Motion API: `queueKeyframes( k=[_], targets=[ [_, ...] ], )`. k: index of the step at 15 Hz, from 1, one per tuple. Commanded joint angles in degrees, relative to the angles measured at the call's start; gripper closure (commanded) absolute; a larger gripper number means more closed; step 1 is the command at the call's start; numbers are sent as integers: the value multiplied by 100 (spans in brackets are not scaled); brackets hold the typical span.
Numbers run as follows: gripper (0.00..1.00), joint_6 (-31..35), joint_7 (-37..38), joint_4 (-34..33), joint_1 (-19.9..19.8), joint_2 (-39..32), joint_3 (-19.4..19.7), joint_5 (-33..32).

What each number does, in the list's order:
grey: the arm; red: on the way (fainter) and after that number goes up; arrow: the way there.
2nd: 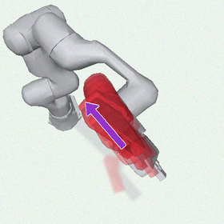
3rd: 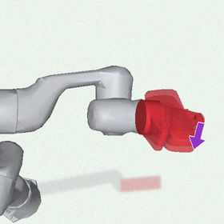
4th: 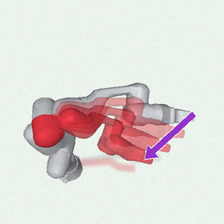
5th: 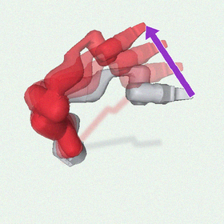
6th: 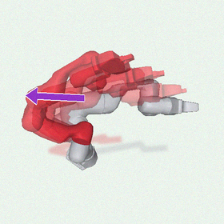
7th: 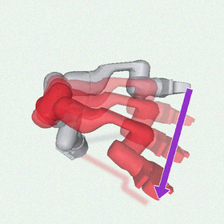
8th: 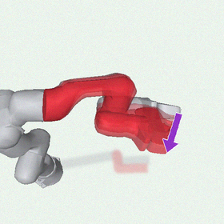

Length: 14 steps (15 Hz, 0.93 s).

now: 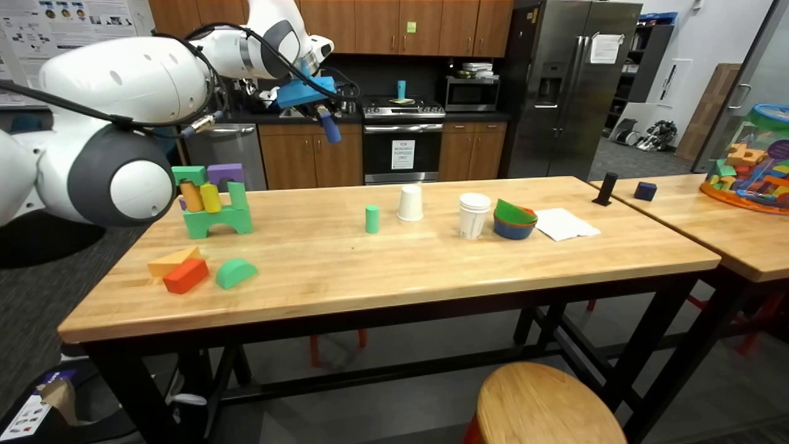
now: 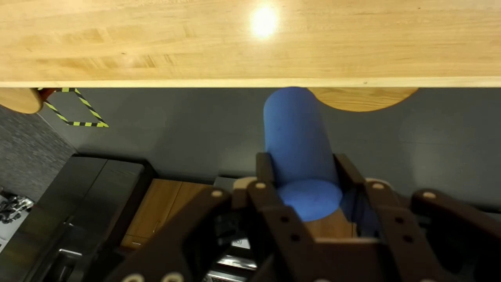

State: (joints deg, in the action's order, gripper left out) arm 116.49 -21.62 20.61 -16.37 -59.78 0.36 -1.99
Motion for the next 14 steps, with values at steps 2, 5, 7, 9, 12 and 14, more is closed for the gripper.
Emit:
queueKeyframes(
  k=[2,5,7,9,12,14],
  targets=[
    [59,37,-34,122,-27,61,38,34],
    [84,96,-219,117,-74,46,-56,113],
    [84,154,-681,109,-131,61,-219,226],
    [84,213,-1449,59,-186,109,-429,387],
    [84,-97,-2455,-25,-278,336,-720,651],
    [84,-427,-3098,-57,-343,572,-856,808]
  ],
)
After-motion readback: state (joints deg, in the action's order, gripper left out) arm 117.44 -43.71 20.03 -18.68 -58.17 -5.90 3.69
